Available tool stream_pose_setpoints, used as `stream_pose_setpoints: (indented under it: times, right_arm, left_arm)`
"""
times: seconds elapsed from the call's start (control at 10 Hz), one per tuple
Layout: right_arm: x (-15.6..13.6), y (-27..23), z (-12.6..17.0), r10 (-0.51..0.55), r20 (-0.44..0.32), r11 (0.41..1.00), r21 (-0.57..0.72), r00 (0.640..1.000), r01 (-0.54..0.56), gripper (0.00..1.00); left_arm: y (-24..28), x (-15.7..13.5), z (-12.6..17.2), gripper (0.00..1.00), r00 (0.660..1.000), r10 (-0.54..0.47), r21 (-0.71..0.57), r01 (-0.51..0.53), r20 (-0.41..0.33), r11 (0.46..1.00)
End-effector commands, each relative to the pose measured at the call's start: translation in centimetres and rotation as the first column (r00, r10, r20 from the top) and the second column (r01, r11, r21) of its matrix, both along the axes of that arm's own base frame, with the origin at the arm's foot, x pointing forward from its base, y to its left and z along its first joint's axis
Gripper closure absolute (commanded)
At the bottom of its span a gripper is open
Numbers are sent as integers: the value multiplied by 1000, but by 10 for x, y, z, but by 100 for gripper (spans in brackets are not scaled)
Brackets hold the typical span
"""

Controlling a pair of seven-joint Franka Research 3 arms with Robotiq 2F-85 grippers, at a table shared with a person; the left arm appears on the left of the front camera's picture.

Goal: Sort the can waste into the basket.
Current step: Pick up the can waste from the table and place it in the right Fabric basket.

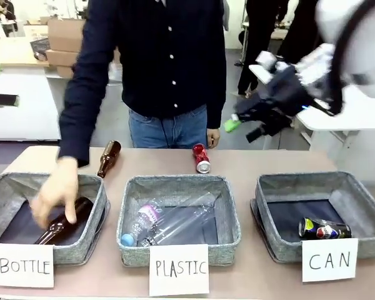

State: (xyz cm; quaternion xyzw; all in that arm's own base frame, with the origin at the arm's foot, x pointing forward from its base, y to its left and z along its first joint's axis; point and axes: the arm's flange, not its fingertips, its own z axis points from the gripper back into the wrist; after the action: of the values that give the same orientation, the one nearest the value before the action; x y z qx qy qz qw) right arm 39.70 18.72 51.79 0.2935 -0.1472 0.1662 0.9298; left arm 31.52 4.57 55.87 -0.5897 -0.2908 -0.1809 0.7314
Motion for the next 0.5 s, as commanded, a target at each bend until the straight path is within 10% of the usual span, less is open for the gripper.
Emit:
stream_pose_setpoints:
  times: [0.0, 0.4]
  right_arm:
    - [38, 14, -7, -66, 21, 976, -208, 998, 69, 0]
    - [37, 20, -23, -16, 30, 982, -188, 999, 22, 0]
  left_arm:
    - [-1, -2, 4, 0, 1000, 0, -25, 0, 5, 1000]
    - [-1, -2, 4, 0, 1000, 0, -25, 0, 5, 1000]
